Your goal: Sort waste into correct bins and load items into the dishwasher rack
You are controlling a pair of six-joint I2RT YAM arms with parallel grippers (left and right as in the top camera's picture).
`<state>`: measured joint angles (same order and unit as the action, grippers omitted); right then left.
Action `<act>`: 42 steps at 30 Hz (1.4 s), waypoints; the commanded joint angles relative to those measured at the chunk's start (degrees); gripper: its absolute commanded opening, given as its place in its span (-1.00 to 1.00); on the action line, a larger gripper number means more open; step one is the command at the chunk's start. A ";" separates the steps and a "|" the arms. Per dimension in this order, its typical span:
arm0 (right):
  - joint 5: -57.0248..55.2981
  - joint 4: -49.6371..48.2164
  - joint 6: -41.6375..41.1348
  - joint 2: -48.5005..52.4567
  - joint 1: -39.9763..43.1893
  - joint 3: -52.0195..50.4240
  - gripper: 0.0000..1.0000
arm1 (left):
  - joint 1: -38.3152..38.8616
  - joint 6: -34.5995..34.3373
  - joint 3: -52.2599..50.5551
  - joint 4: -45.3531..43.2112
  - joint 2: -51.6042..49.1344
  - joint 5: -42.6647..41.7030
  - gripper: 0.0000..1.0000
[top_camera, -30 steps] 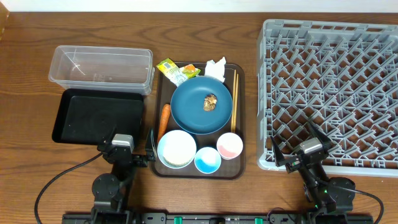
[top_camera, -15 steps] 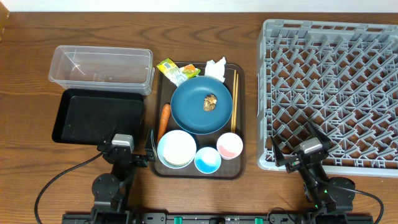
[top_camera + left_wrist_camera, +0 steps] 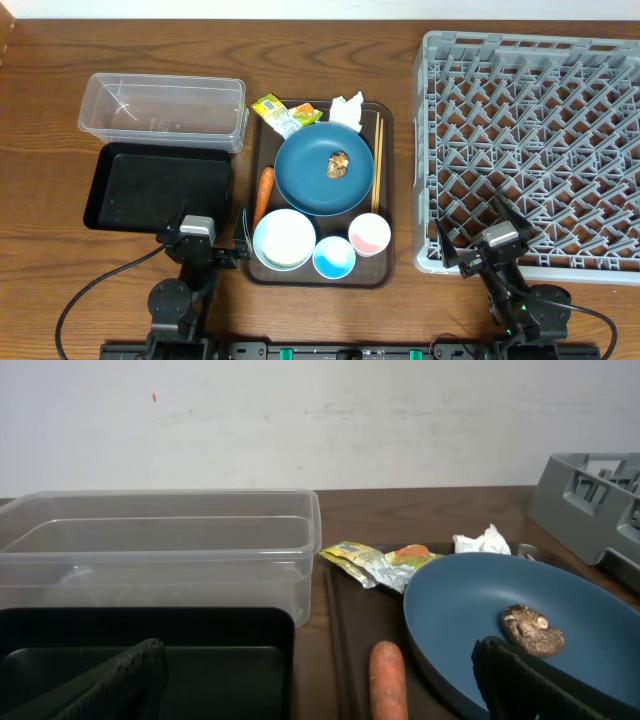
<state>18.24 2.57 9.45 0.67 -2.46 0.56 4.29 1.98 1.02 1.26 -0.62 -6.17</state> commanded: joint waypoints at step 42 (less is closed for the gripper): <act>4.44 -1.60 -15.63 0.00 -0.48 6.99 0.99 | 0.28 -8.79 8.46 -1.36 -0.52 -13.92 0.96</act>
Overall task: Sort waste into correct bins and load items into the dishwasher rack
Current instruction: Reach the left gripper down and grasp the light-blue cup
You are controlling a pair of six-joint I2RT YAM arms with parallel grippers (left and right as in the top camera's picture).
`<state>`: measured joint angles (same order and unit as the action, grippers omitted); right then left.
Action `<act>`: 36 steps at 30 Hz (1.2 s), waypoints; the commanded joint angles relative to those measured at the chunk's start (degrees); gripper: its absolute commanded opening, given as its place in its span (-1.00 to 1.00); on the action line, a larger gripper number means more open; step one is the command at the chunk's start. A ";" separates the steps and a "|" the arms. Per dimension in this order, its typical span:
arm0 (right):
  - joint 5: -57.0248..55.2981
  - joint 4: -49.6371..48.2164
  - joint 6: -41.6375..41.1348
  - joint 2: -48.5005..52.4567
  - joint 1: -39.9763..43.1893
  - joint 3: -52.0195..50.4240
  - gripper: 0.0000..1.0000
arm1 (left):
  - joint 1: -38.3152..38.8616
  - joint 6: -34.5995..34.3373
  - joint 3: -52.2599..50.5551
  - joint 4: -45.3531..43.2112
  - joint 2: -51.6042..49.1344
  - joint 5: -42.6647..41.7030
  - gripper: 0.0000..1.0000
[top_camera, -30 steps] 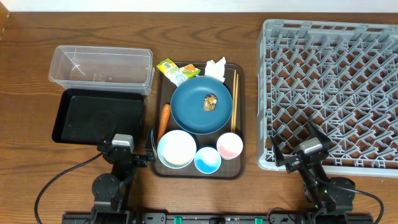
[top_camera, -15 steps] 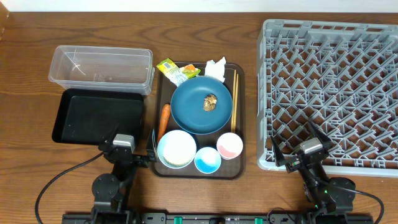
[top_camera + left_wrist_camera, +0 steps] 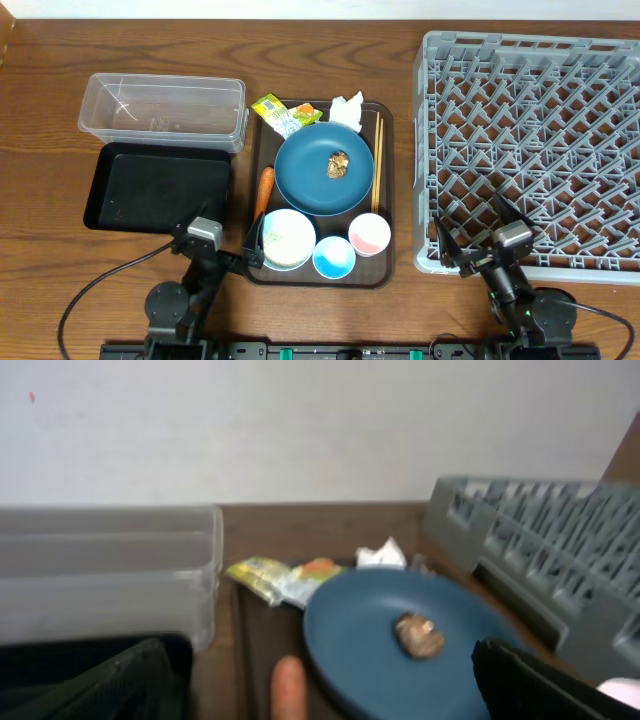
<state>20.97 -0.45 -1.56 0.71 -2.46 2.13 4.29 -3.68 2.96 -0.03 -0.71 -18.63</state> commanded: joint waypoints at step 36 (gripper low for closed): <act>1.38 53.66 -6.82 61.81 -0.46 68.46 0.99 | 12.48 -3.65 68.74 65.37 -65.81 -1.25 0.96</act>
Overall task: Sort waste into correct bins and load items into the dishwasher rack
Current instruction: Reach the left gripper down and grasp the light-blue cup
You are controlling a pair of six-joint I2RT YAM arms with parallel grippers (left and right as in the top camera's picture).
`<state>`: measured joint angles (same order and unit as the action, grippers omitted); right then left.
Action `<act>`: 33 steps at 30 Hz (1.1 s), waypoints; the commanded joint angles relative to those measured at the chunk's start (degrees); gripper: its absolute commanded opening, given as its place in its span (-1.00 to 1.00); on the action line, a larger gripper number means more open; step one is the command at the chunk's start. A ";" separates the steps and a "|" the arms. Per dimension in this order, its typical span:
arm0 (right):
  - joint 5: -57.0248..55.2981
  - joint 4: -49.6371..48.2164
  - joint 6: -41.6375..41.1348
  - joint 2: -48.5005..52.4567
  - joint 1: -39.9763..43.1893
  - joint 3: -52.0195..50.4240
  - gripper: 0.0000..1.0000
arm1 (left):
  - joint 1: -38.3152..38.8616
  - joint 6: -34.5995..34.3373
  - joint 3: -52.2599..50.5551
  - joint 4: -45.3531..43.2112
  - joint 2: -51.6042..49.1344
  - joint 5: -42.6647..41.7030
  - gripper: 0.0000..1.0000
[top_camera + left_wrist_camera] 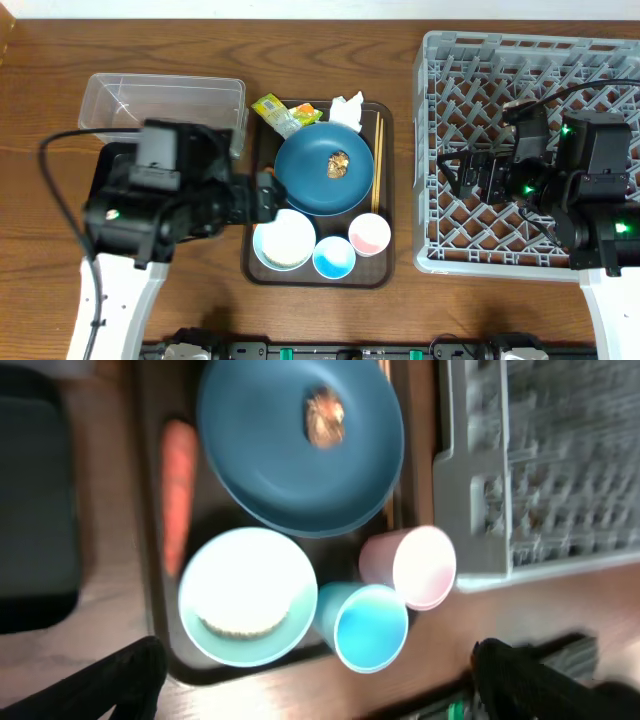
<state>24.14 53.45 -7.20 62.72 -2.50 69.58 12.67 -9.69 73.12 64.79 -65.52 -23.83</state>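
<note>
A dark tray (385, 270) carries a blue plate (318, 180) with a food scrap (338, 164), a white bowl (284, 240), a blue cup (333, 258), a pink cup (369, 235) and chopsticks (378, 160). A carrot (176, 495) lies left of the plate. A green wrapper (283, 113) and a crumpled napkin (348, 108) sit at the tray's far end. My left gripper (325, 690) hangs wide open, high above the bowl and cups, holding nothing. My right gripper (468, 176) hovers open over the grey rack (530, 90), empty.
A clear plastic bin (160, 100) stands at the back left. The black bin (35, 510) in front of it is mostly covered by my left arm in the overhead view. The rack (530, 460) fills the right side of the table.
Both arms have risen from the table's front edge. The left wrist camera now looks straight down on the tray, and the right arm is over the rack's left half. Nothing was picked up.
Both arms rested low at the front edge, grippers open, the left facing the bins and plate. Then the left had turned right toward the plate and rack. Now both are raised over the tray and rack, with every item where it was.
</note>
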 commanded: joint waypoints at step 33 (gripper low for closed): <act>-3.15 -1.09 -3.74 -0.13 -0.42 1.01 0.99 | 31.85 -8.68 -13.03 -13.33 -24.46 19.12 -0.38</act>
<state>21.02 52.49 -10.11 62.74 -2.50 69.60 44.47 -18.20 60.42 51.66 -89.54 -5.54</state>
